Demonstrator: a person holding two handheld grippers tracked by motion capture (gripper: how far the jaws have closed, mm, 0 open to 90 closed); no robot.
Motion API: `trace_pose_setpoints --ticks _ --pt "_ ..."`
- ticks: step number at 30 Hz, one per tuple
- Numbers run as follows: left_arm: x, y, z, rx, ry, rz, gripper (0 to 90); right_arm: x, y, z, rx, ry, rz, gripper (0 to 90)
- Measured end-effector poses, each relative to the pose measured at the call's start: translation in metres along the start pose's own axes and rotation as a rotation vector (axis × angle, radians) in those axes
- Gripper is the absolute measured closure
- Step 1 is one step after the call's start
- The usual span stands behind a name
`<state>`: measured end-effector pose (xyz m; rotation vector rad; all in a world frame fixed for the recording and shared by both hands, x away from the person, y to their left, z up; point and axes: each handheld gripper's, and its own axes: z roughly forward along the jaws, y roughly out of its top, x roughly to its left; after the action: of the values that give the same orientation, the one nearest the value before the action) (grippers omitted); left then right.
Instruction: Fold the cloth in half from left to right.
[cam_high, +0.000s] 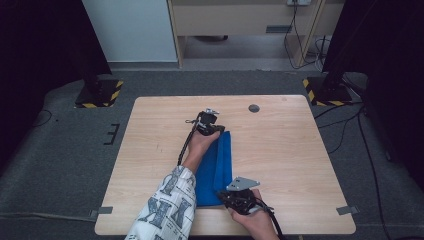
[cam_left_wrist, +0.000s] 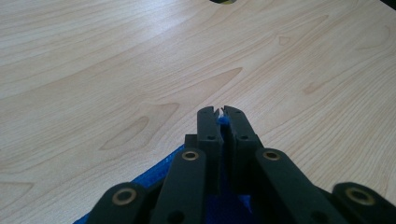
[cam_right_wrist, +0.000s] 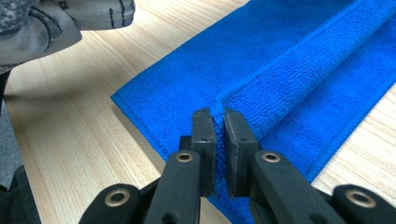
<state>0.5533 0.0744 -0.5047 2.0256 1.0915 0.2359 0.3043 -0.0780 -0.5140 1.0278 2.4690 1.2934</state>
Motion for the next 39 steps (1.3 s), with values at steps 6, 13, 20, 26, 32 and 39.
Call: trace_pose_setpoints --ticks 6,13,20,26,32,39 --pt "-0.001 -0.001 0.001 -0.005 0.001 0.032 76.2 -0.003 -0.001 0.0 0.025 -0.028 0.014 70.8" --pt "-0.004 0.0 0.001 -0.05 -0.011 0.042 56.6 -0.007 -0.002 -0.002 0.04 -0.066 0.026 47.1" --pt "-0.002 0.003 -0.005 -0.089 -0.041 0.025 36.6 -0.007 -0.003 -0.006 0.044 -0.087 0.021 30.3" --pt "-0.003 0.006 -0.017 -0.102 -0.048 0.065 25.7 -0.009 -0.003 -0.011 0.055 -0.109 0.021 18.0" --pt "-0.003 0.009 -0.032 -0.109 -0.058 0.075 17.4 -0.017 0.001 -0.018 0.024 -0.128 0.04 12.8" --pt "-0.003 -0.002 -0.052 -0.105 0.007 0.095 9.2 -0.037 0.014 -0.018 0.009 -0.134 0.054 9.9"
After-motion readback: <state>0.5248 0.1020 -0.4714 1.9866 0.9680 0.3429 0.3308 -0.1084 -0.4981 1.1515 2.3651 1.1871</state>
